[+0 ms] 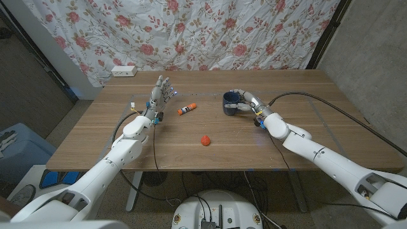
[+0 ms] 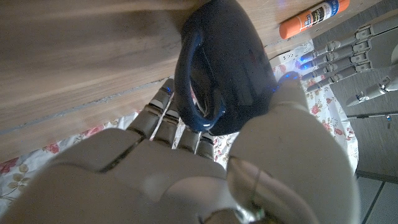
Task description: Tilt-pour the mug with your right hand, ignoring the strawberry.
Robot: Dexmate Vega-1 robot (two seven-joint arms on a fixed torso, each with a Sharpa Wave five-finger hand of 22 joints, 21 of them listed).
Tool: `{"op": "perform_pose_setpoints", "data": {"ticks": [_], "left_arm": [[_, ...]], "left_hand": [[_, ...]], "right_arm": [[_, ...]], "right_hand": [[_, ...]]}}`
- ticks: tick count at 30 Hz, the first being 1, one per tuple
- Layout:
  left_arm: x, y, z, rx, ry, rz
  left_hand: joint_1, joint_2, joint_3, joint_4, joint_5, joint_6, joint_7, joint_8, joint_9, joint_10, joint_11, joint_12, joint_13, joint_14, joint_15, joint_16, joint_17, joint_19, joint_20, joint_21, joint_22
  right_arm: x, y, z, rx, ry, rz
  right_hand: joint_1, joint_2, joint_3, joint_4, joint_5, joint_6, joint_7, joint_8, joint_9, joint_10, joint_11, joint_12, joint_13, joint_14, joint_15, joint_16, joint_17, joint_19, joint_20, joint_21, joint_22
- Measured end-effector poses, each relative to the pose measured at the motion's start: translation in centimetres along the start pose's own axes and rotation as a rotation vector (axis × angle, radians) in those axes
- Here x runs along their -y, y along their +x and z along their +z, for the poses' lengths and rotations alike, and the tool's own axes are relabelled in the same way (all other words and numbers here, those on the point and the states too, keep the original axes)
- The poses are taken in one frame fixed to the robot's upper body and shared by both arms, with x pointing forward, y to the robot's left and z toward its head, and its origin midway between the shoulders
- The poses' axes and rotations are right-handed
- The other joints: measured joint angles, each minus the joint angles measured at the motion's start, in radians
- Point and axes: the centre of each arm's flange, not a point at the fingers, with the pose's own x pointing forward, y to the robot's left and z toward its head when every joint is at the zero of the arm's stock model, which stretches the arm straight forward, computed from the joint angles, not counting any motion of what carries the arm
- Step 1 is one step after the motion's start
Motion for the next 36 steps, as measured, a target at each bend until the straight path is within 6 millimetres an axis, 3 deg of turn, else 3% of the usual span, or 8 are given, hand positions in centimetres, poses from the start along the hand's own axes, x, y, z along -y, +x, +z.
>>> {"op": "perform_pose_setpoints", "data": {"ticks": [9,18,26,32,36], "left_arm": [[0.0,0.0,0.0,0.0,0.0,0.0],[0.0,0.0,0.0,0.0,0.0,0.0],[0.0,0.0,0.0,0.0,0.0,0.001],[0.0,0.0,0.0,0.0,0.0,0.0],[0.0,0.0,0.0,0.0,0.0,0.0]], "left_hand": [[0.0,0.0,0.0,0.0,0.0,0.0,0.0,0.0,0.0,0.0,0.0,0.0,0.0,0.0,0.0,0.0,0.0,0.0,0.0,0.0,0.0],[0.0,0.0,0.0,0.0,0.0,0.0,0.0,0.0,0.0,0.0,0.0,0.0,0.0,0.0,0.0,0.0,0.0,0.0,0.0,0.0,0.0],[0.0,0.0,0.0,0.0,0.0,0.0,0.0,0.0,0.0,0.0,0.0,0.0,0.0,0.0,0.0,0.0,0.0,0.0,0.0,0.0,0.0],[0.0,0.0,0.0,0.0,0.0,0.0,0.0,0.0,0.0,0.0,0.0,0.0,0.0,0.0,0.0,0.0,0.0,0.0,0.0,0.0,0.0],[0.0,0.0,0.0,0.0,0.0,0.0,0.0,0.0,0.0,0.0,0.0,0.0,0.0,0.0,0.0,0.0,0.0,0.0,0.0,0.0,0.0]], "right_arm": [[0.4,0.2,-0.3,0.011,0.0,0.041],[1.0,0.4,-0.6,0.026,0.001,0.086],[1.5,0.5,-0.9,0.044,0.02,0.123],[2.0,0.5,-1.4,0.042,0.032,0.135],[2.4,0.4,-1.7,0.047,0.053,0.143]], "right_hand": [[-0.048,-0.033,-0.015,0.007,0.037,-0.122,0.007,-0.089,-0.005,-0.123,0.021,-0.004,-0.018,-0.104,0.068,-0.043,-0.014,-0.051,0.037,0.0,0.0],[-0.108,-0.037,-0.036,0.022,0.073,-0.179,0.039,-0.151,-0.009,-0.219,0.06,-0.004,-0.041,-0.194,0.118,-0.055,-0.018,-0.101,0.065,0.0,0.0],[-0.162,-0.059,-0.066,0.036,0.111,-0.244,0.052,-0.214,-0.009,-0.312,0.088,-0.004,-0.071,-0.298,0.164,-0.062,-0.029,-0.195,0.105,-0.011,0.0],[-0.204,-0.059,-0.091,0.052,0.124,-0.268,0.054,-0.238,-0.009,-0.367,0.101,-0.004,-0.092,-0.372,0.193,-0.066,-0.035,-0.264,0.121,-0.015,0.0],[-0.225,-0.056,-0.101,0.062,0.131,-0.269,0.055,-0.241,-0.009,-0.382,0.103,-0.004,-0.102,-0.399,0.19,-0.066,-0.037,-0.279,0.122,-0.015,0.0]]}}
